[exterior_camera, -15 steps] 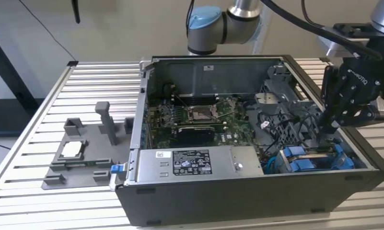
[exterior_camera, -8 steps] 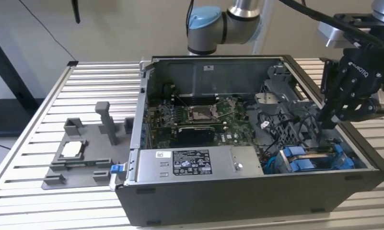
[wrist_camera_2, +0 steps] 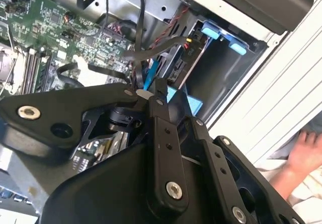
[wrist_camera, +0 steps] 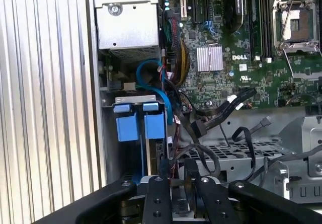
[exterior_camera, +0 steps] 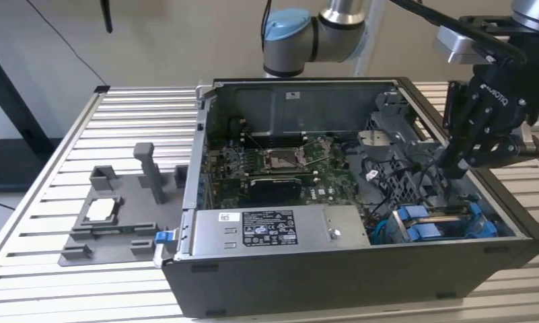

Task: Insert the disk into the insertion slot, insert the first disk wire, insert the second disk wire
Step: 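Insert the second disk wire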

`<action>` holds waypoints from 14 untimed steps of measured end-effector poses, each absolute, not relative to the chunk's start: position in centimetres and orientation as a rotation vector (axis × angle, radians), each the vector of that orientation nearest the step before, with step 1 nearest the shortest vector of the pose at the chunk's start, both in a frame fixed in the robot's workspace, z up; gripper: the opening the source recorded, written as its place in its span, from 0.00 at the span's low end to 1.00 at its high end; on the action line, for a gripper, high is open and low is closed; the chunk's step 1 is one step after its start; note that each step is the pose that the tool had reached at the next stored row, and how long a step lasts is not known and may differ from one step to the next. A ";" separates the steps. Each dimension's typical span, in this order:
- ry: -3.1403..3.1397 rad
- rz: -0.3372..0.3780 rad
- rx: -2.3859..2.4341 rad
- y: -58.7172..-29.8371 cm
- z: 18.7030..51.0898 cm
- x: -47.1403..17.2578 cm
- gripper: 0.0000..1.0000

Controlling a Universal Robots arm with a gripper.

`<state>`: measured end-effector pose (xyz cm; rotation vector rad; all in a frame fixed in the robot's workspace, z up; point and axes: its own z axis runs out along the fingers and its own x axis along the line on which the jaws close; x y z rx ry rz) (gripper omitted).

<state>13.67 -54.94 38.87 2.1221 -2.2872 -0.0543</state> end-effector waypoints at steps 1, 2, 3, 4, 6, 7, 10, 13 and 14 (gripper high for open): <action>-2.283 -0.054 2.127 -54.9 38.9 13.6 0.27; -2.278 -0.054 2.131 -54.8 38.9 13.5 0.27; -2.275 -0.054 2.134 -54.7 38.9 13.5 0.27; -2.272 -0.054 2.138 -54.6 38.9 13.4 0.27; -2.268 -0.054 2.142 -54.4 38.9 13.2 0.27; -2.267 -0.053 2.144 -54.3 38.9 13.1 0.27; -2.262 -0.052 2.150 -53.9 38.9 12.7 0.27; -2.257 -0.051 2.156 -53.7 38.9 12.4 0.27; -2.255 -0.051 2.159 -53.6 38.9 12.3 0.27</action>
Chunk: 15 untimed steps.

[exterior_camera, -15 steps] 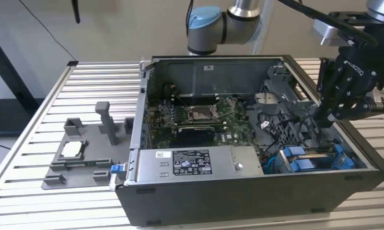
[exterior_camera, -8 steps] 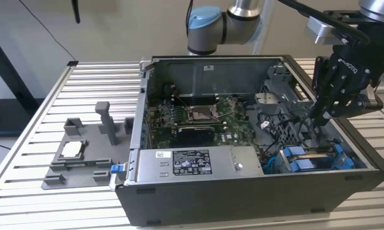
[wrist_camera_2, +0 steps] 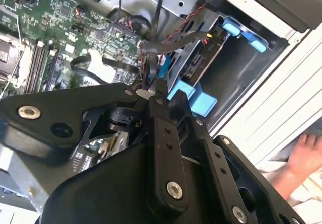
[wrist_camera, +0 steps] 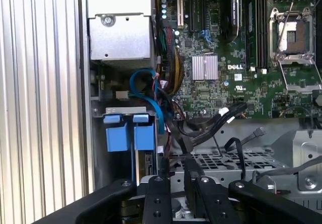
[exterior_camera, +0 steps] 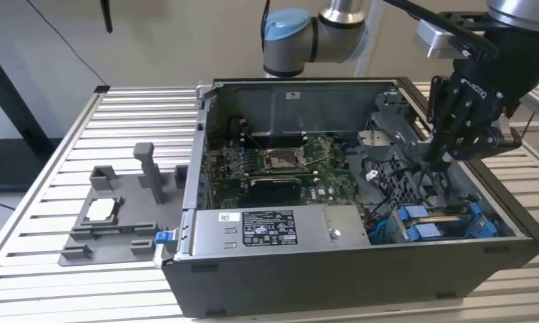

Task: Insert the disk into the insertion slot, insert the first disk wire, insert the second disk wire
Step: 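Insert the second disk wire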

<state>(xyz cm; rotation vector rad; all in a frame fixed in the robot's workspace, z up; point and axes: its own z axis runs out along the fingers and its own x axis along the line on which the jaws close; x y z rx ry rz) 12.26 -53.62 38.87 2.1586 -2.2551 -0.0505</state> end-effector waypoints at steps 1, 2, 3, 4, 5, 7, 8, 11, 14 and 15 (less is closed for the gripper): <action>-2.252 -0.050 2.162 -53.6 38.9 12.2 0.27; -2.248 -0.050 2.166 -53.6 38.9 12.0 0.27; -2.242 -0.050 2.172 -53.6 38.9 11.9 0.27; -2.237 -0.050 2.178 -53.6 38.9 11.8 0.27; -2.231 -0.050 2.183 -53.6 38.9 11.7 0.27; -2.219 -0.050 2.195 -53.6 38.9 11.4 0.27; -2.212 -0.050 2.202 -53.6 38.8 11.3 0.27; -2.189 -0.049 2.225 -53.6 38.8 11.1 0.27; -2.163 -0.049 2.249 -53.6 38.7 10.9 0.27; -2.156 -0.048 2.257 -53.6 38.7 10.8 0.27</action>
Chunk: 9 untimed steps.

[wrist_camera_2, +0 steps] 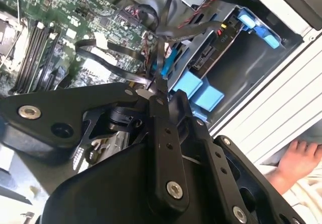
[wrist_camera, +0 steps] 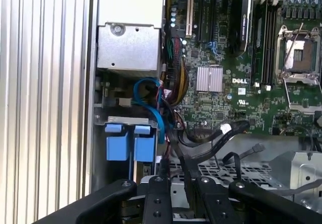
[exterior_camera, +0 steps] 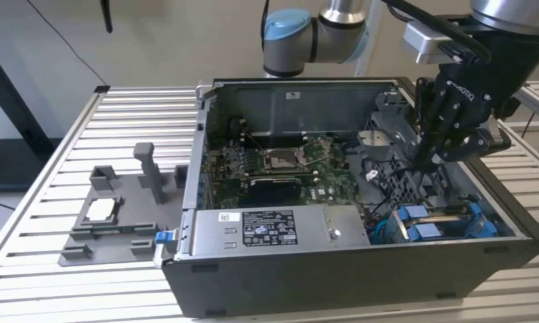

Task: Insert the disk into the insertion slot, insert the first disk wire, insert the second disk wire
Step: 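Insert the second disk wire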

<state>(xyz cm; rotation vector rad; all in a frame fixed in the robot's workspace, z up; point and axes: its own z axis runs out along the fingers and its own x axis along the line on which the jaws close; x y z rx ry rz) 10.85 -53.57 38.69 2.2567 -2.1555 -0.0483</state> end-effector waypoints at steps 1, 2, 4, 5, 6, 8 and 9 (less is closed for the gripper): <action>-2.149 -0.048 2.263 -53.6 38.6 10.8 0.27; -2.143 -0.046 2.269 -53.5 38.6 10.7 0.27; -2.136 -0.042 2.280 -53.4 38.4 10.5 0.27; -2.134 -0.038 2.286 -53.4 38.3 10.5 0.27; -2.131 -0.034 2.291 -53.3 38.3 10.4 0.27; -2.127 -0.029 2.299 -53.2 38.2 10.2 0.27; -2.124 -0.027 2.303 -53.2 38.2 10.2 0.27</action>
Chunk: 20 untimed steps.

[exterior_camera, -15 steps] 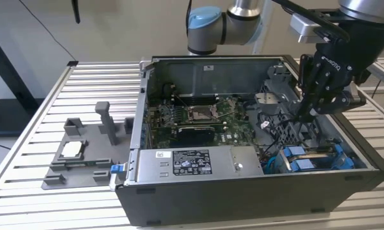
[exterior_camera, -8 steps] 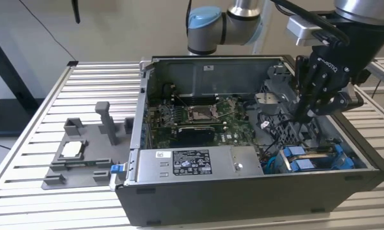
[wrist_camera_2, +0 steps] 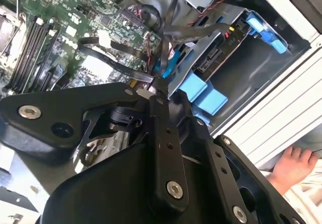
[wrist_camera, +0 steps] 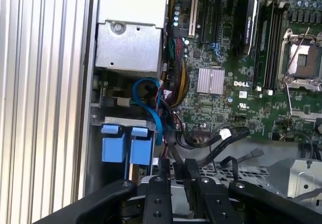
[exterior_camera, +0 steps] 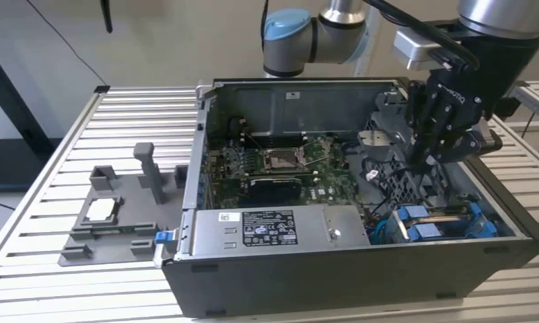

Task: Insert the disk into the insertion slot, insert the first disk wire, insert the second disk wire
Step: 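Insert the second disk wire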

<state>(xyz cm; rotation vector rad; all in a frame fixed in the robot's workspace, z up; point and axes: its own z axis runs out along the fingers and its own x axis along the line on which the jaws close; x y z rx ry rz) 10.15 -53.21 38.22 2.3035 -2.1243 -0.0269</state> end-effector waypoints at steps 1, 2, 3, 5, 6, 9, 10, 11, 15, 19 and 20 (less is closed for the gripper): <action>-2.123 -0.023 2.308 -53.2 38.2 10.1 0.27; -2.121 -0.019 2.312 -53.2 38.2 10.0 0.27; -2.120 -0.016 2.316 -53.2 38.2 9.9 0.27; -2.118 -0.008 2.324 -53.2 38.2 9.6 0.27; -2.118 -0.004 2.327 -53.2 38.2 9.5 0.27; -2.118 0.007 2.335 -53.1 38.2 9.0 0.27; -2.119 0.014 2.340 -53.1 38.2 8.9 0.27; -2.120 0.021 2.345 -53.1 38.1 8.8 0.27; -2.123 0.044 2.359 -52.9 37.7 8.2 0.27; -2.123 0.045 2.360 -52.8 37.7 8.1 0.27; -2.123 0.045 2.360 -52.8 37.7 8.1 0.27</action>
